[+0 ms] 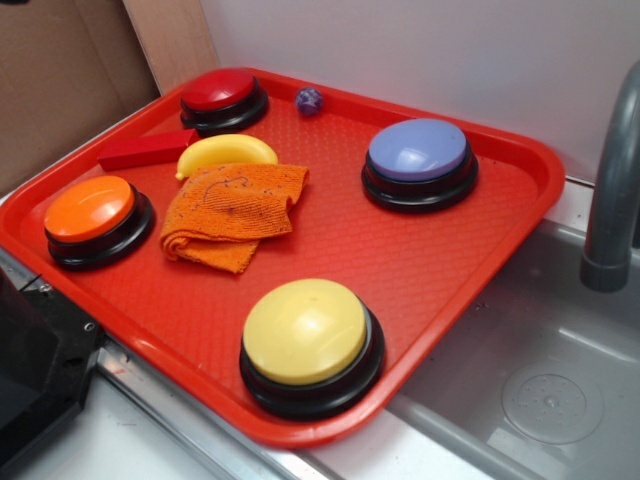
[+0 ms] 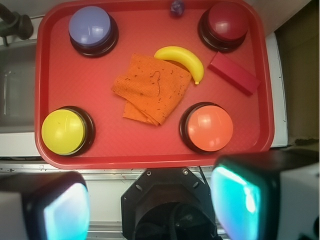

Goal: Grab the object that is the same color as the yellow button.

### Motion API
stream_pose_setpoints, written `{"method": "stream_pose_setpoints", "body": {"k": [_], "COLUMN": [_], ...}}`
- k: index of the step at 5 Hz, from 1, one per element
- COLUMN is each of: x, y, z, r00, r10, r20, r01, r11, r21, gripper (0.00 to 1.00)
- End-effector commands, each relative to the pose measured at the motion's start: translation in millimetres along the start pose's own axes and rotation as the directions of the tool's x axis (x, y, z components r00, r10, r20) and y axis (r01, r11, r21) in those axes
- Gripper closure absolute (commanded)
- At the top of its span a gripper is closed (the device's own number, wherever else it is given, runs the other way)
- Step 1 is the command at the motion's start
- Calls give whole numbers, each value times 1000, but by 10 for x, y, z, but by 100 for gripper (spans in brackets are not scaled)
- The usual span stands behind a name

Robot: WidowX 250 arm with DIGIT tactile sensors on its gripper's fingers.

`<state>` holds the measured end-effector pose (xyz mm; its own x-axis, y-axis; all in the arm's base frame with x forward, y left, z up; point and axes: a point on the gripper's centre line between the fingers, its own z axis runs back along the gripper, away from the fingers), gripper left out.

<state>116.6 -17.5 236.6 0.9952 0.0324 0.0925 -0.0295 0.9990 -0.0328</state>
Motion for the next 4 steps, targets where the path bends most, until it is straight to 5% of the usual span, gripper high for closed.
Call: {"method": "stream_pose_setpoints", "body": {"k": [1, 3, 4], "x": [0, 413, 657], "y": [0, 134, 289], "z": [0, -486, -799], "r00": [1000, 994, 992], "r10": [0, 21, -64], "r20": [0, 108, 106], "r01": [0, -28, 54], "r11": [1000, 998, 994], "r21": [0, 63, 95], "gripper": [0, 0, 0]}}
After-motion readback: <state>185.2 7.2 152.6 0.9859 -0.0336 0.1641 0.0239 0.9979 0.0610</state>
